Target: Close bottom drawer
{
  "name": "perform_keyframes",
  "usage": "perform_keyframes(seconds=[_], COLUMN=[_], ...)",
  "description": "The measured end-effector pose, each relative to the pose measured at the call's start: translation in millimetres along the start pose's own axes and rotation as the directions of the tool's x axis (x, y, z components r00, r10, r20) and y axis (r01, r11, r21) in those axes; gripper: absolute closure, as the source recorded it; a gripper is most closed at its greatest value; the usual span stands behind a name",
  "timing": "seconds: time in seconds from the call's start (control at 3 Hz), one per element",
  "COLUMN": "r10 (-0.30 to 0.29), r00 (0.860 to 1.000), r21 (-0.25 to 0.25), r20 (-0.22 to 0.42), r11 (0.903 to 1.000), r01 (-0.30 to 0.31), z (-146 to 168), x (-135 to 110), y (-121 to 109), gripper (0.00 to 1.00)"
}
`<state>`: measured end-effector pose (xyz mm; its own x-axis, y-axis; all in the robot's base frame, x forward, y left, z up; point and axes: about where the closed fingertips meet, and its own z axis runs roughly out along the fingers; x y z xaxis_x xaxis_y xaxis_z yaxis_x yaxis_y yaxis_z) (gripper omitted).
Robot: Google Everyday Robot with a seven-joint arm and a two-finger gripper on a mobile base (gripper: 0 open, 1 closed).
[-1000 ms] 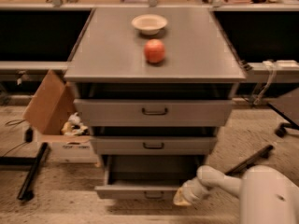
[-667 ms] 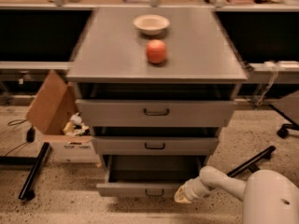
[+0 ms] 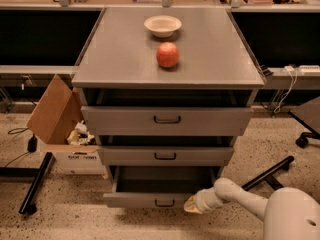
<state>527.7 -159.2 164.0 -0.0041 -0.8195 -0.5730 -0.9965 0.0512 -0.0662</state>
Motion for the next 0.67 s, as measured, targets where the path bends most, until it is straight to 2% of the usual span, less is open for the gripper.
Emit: perform_keyframes(seconds=[0.33, 0.67], r10=[0.000, 0.000], r00=[1.000, 1.000], r21=[0.000, 0.000], r20=[0.000, 0.000], r11=[1.0000, 1.0000], r01=[0.000, 0.000], z=[0.0, 0.1], x=[0.0, 0.0], y=[0.0, 0.0], gripper=[0.81, 0.58])
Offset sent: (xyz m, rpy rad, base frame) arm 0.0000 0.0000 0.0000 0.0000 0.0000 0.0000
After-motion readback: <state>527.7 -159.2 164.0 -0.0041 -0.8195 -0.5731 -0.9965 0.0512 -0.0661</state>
